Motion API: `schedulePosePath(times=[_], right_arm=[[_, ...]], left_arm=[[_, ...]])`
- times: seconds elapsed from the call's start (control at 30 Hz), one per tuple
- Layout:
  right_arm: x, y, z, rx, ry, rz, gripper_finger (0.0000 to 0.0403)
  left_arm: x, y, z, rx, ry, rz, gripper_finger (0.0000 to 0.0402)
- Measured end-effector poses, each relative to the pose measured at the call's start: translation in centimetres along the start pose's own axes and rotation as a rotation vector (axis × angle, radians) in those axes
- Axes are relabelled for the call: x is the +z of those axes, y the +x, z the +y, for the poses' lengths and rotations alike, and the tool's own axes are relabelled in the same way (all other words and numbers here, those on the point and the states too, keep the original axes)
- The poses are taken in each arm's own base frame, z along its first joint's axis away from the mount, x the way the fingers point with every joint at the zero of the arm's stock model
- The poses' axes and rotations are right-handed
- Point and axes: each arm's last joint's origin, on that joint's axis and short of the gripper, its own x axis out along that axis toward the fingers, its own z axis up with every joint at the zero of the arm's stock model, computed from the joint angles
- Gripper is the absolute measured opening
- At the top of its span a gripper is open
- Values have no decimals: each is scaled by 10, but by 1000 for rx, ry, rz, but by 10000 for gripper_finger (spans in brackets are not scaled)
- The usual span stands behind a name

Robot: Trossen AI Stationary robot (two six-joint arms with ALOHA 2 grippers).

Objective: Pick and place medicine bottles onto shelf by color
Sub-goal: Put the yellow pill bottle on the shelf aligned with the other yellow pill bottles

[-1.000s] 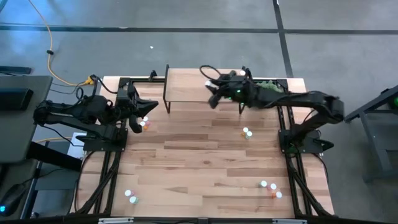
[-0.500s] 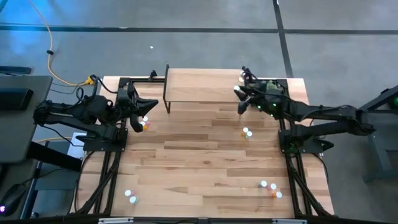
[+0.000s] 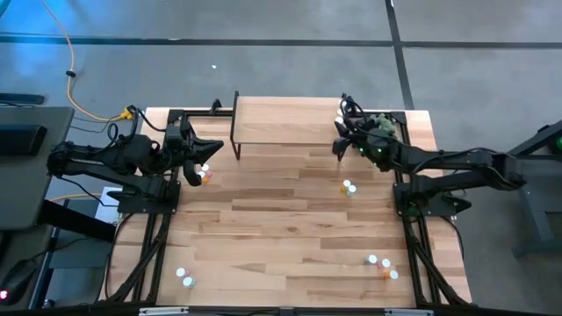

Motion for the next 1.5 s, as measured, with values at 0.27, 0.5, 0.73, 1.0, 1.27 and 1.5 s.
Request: schedulePosePath(times=[0.27,0.5,0.73,1.0,1.27,1.5], right_arm=[[-13,14,0,-36,24,55,117],[-13,14,-3,-125,1,29,117],[-15,14,-3,-124,-21,51,117],[-16,14,-3,-126,-1,54,117],[-16,14,-3,-128,-3,59,117],[-16,14,-4,-129,-7,61,117]], left_arm=[[0,0,0,-3,-24,1,0],[0,0,0,-3,-24,1,0],[0,0,0,-3,-24,1,0],[0,0,0,-3,-28,0,0],[0,0,0,-2,-27,0,0],[0,0,0,0,-27,0,0]])
